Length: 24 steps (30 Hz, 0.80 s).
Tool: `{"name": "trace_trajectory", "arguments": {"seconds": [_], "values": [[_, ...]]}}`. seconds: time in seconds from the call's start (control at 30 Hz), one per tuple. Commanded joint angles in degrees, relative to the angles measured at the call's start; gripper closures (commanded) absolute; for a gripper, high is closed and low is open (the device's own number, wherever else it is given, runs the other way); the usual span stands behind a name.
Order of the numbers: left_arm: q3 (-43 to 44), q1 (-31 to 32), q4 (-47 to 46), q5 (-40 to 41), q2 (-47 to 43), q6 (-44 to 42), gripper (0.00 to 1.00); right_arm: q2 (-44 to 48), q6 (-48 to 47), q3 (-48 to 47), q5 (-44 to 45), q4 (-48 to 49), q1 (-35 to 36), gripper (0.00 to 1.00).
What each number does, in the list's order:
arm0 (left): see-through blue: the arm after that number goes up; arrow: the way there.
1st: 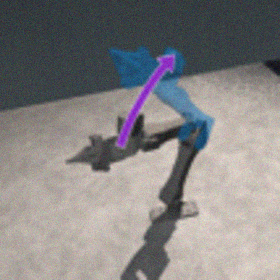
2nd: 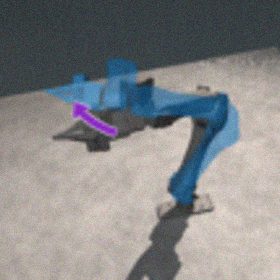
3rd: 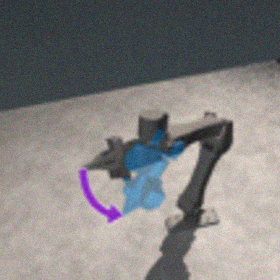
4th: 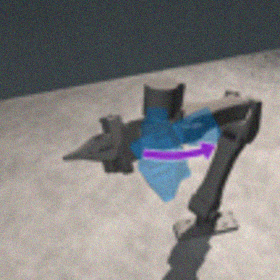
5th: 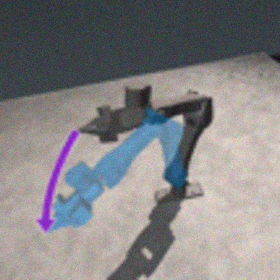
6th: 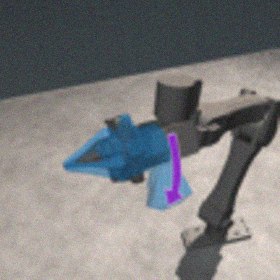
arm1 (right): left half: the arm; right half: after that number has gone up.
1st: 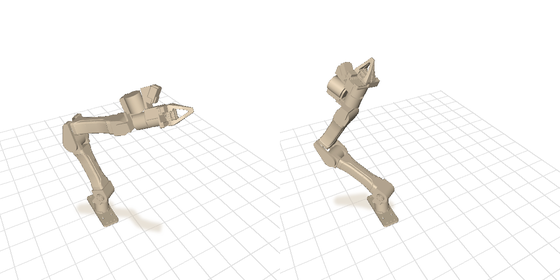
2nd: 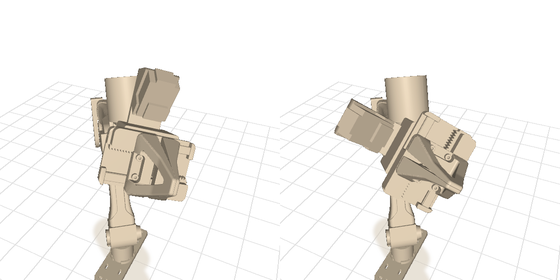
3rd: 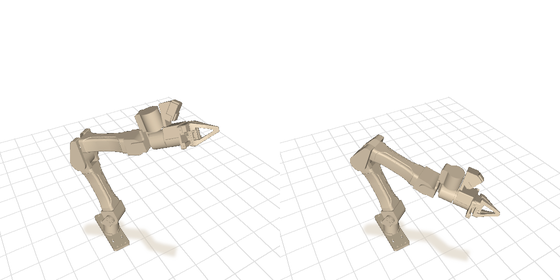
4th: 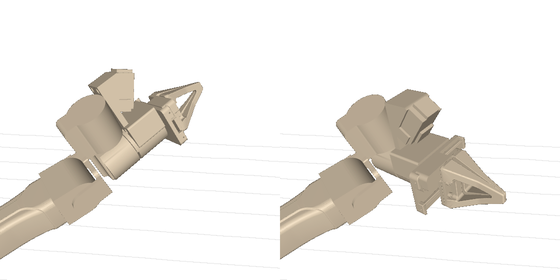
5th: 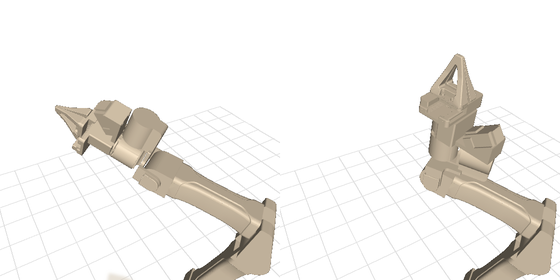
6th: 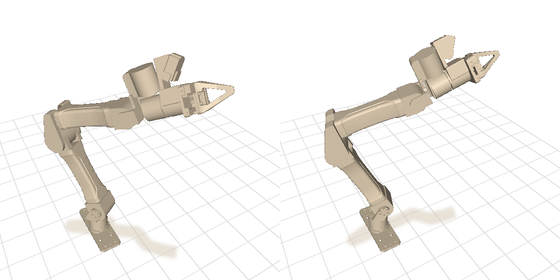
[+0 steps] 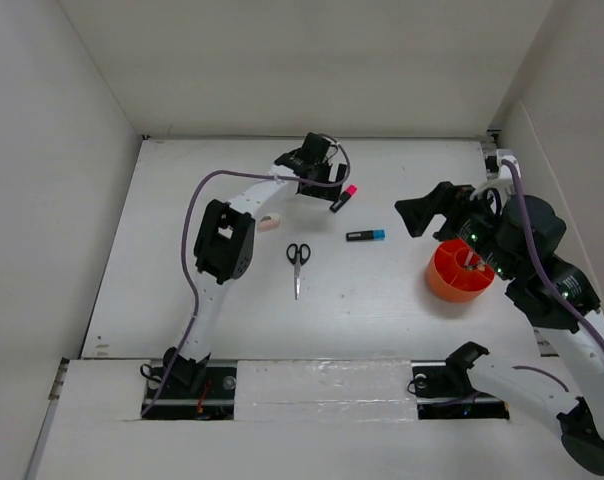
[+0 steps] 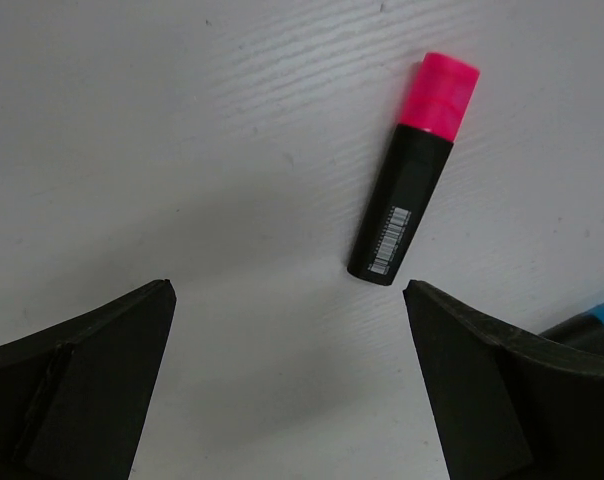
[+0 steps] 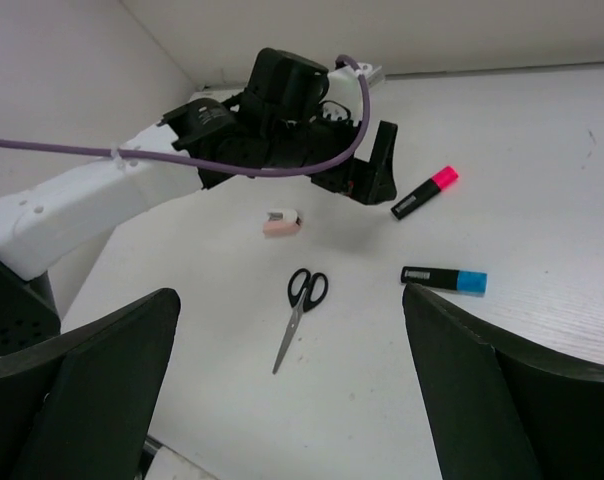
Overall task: Sort the stationery into containers
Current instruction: Pick up the pen from the center of the board.
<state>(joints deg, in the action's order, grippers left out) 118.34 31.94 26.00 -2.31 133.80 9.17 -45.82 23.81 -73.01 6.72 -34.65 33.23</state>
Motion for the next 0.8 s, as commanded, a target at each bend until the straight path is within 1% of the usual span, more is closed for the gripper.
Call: {"name": "trace_trajectory", "arguments": {"seconds": [0.0, 0.07, 0.13, 0.33, 0.4, 0.5, 0.67, 0.7, 0.77], "values": [[-0.8, 1.5, -1.7, 1.6, -2.2, -3.2, 0.02, -1.0, -0.3, -2.5, 0.1, 1.6, -0.8, 0.01], [-0.8, 2.2, -1.7, 2.9, -1.6, -3.7, 0.02, -1.0, -0.8, -2.5, 0.7, 2.1, -0.3, 0.01], [0.6, 2.2, -1.2, 2.9, 0.5, -3.0, 0.02, -0.3, -0.8, -1.1, 0.2, 3.2, -0.3, 0.01], [1.1, 2.8, -1.2, 1.8, 1.8, -3.0, 0.02, 0.3, -1.3, 0.2, 0.2, 3.9, -0.3, 0.01], [2.3, 4.5, -1.2, 1.8, 3.7, -3.8, 0.02, 0.3, -1.3, 0.7, -0.6, 3.9, -0.3, 0.01], [6.0, 5.9, 0.8, 5.5, 6.4, -4.4, 0.02, 0.3, -1.8, 0.7, -2.1, 3.9, 0.3, 0.01], [7.2, 5.9, 1.3, 6.2, 8.3, -5.6, 0.02, 0.3, -2.4, 0.7, -2.7, 3.9, 1.4, 0.02], [7.2, 5.9, 1.3, 6.2, 8.3, -5.6, 0.03, 0.8, -2.4, 0.7, -2.7, 3.9, 1.4, 0.02], [9.2, 5.9, 1.9, 5.5, 10.3, -6.1, 0.03, 0.8, -2.4, 0.7, -2.7, 3.9, 1.9, 0.02]]}}
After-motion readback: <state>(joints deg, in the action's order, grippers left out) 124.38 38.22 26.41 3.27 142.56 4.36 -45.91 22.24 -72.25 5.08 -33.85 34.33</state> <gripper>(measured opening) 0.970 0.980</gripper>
